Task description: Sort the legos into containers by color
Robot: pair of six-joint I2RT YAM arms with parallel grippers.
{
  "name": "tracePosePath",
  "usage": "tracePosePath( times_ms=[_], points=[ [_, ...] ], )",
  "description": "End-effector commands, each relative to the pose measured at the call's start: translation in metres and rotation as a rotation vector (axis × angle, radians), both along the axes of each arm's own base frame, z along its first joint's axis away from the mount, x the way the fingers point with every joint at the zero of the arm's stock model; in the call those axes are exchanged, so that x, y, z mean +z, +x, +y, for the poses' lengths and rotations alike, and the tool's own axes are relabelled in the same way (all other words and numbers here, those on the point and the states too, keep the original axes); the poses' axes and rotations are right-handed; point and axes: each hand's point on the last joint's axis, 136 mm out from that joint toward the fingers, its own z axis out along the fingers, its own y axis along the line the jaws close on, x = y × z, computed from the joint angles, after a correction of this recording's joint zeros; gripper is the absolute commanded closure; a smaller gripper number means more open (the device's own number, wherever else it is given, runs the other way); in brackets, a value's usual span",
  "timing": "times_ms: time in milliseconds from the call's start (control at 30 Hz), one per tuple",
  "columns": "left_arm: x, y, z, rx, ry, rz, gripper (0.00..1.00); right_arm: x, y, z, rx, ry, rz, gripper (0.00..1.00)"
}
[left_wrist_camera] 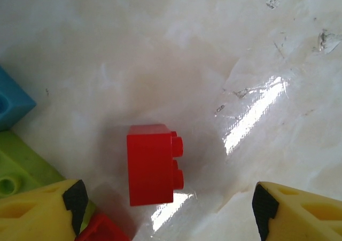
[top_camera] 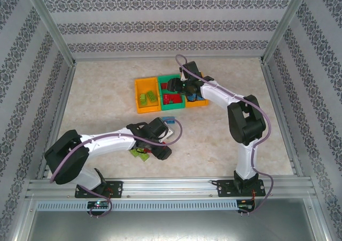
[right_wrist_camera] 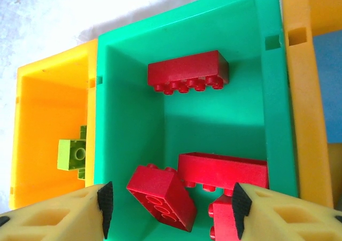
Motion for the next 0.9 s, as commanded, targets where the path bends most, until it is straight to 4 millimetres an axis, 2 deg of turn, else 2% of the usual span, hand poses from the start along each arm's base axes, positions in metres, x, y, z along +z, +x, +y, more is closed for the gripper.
tracePosePath(
  times_ms=[0,200,467,767,867],
  points=[
    [0.0,0.001,-0.005,-0.031,0.025,-0.013,0.18,0.01,-0.012,-0.001,0.006,0.026,0.005,0.34],
    [-0.011,0.002,-0.006,-0.037,0.06,0.005,0.25,0.024,-0.024,-0.006,0.015,0.034,-0.03,0.31],
    [-0.019,0.002,-0.005,-0.047,0.086,0.018,0.34,0.033,-0.039,-0.03,-0.014,0.008,-0.057,0.3],
    [-0.022,0.005,-0.007,-0.044,0.094,0.018,0.59,0.05,-0.05,-0.055,-0.052,-0.001,-0.095,0.29],
    [-0.023,0.005,-0.009,-0.047,0.094,0.02,0.64,0.052,-0.054,-0.066,-0.072,-0.003,-0.102,0.28]
  ],
)
